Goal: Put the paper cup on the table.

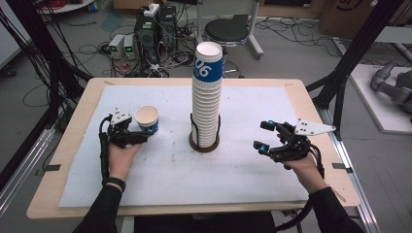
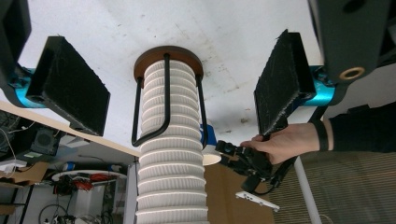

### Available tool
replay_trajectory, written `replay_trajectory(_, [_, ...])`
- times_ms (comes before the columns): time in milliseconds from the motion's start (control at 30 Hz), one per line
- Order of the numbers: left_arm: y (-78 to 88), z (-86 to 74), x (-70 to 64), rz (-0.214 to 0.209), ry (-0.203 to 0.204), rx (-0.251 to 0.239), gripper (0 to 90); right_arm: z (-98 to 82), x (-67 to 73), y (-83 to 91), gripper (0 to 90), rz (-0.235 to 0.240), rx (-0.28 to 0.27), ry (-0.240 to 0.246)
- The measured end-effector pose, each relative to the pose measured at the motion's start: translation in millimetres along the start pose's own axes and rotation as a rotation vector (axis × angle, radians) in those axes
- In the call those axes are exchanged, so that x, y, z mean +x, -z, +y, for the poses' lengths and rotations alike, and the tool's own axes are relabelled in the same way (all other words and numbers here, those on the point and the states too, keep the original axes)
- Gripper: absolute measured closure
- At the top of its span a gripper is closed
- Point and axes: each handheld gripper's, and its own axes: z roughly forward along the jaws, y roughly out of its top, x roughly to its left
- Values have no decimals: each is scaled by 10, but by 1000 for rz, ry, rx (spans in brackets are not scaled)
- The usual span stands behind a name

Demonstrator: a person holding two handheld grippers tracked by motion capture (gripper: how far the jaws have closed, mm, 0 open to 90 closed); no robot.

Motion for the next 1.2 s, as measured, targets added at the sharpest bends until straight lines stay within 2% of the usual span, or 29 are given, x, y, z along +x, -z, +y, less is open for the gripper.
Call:
replay_trajectory(133, [114,29,-75,-33,-2,-28,74,-4,-15,0,187,0,3,-10])
replay_trajectory(333, [267,74,-195,-63,-43,-59,74,-11,-31,1,187,-2,13,-11])
replay_trajectory(533, [407,121,-330,-120,-66,-103,74,-31,-54,1,187,2,26,-16])
replay_trajectory(733, [516,186,-506,-239,-112,-153,78,-33,-68,21,187,-4,19,-17])
replay_trajectory(933, [556,282,-711,-350,-165,-206,77,-26,-59,20,187,-5,25,-20])
replay_trajectory(1000, [567,319,-785,-387,-171,-215,77,-23,-67,19,188,-7,32,-14])
replay_trajectory(1200, [575,348,-935,-446,-199,-222,77,-4,-73,53,188,-18,43,-16])
